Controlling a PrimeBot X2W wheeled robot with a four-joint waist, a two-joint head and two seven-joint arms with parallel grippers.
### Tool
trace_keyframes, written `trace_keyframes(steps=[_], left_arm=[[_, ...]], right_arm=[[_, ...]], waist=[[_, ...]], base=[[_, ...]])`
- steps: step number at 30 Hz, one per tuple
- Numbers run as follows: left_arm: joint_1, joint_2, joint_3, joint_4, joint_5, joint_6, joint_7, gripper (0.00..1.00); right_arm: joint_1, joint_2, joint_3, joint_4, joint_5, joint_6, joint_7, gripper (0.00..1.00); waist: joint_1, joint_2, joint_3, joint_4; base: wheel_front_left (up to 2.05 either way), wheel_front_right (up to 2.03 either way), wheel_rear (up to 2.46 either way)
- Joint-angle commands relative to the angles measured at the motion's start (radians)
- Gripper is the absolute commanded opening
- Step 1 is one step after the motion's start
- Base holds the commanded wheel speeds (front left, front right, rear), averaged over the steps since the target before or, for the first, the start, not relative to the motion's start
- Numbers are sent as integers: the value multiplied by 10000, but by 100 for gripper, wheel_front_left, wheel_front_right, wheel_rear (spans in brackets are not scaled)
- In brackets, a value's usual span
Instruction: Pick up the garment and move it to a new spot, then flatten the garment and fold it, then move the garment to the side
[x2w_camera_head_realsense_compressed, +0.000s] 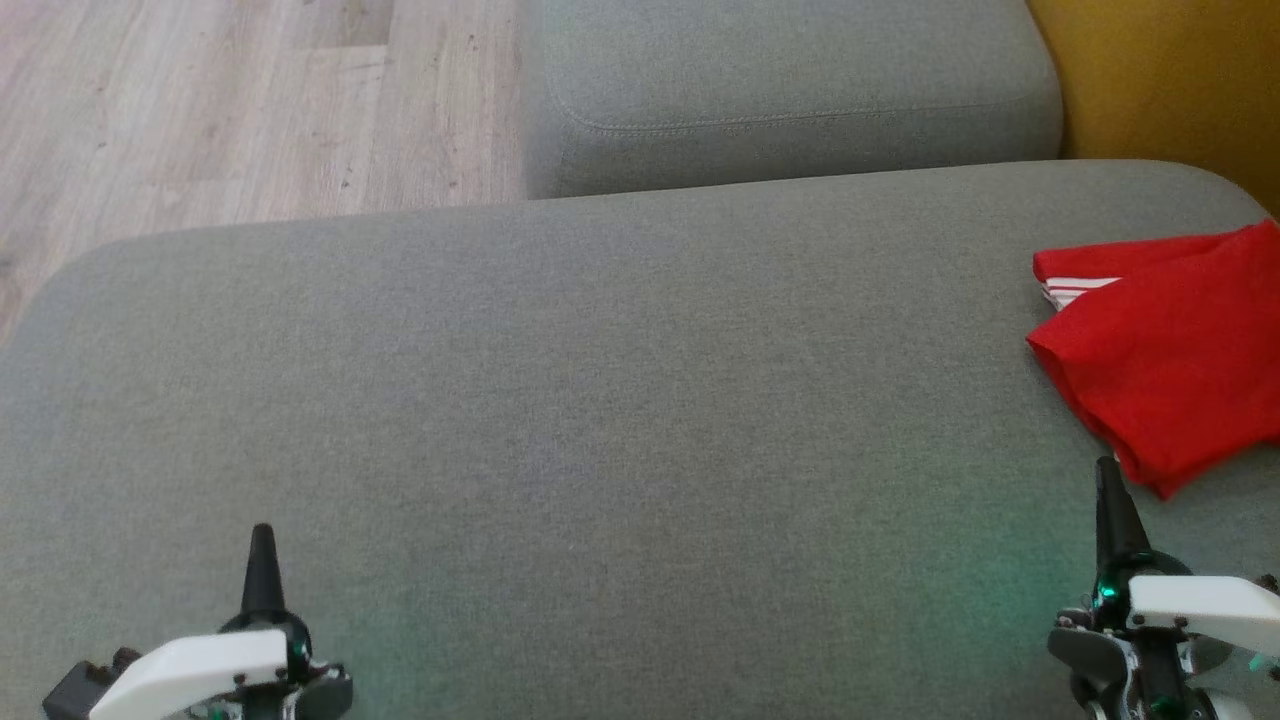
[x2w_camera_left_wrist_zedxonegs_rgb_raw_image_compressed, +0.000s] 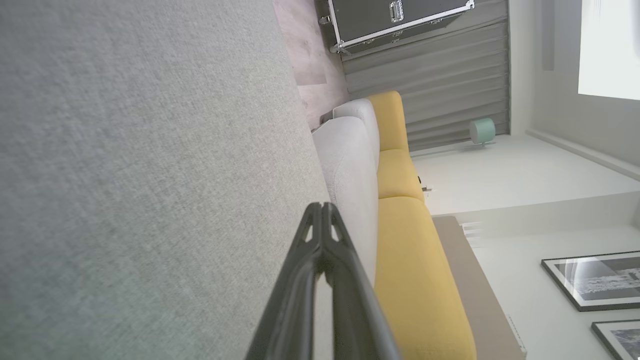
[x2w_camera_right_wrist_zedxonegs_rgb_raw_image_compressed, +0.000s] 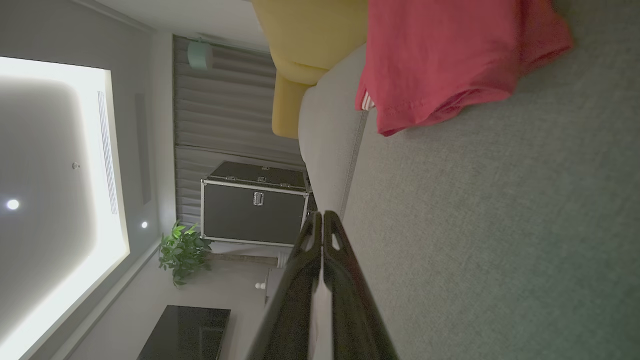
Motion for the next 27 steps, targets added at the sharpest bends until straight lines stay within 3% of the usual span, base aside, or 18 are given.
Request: trace_keyframes(steps=[1, 17, 27], left_arm=[[-634, 127, 359, -257, -255, -91, 54, 0], [-1171, 105, 733, -111, -2195, -326, 542, 0], [-1188, 74, 785, -104, -2209, -332, 589, 0]], right_arm=[[-583, -219, 127, -317, 283, -6, 77, 0], [-1091, -213, -114, -275, 2174, -7, 552, 0], [-1107, -188, -156, -271, 2192, -7, 593, 0]], waist=[[0, 0, 11, -4], [0, 0, 188, -76], [0, 0, 193, -78]], base=[[0, 0, 0], [0, 0, 0], [0, 0, 0]])
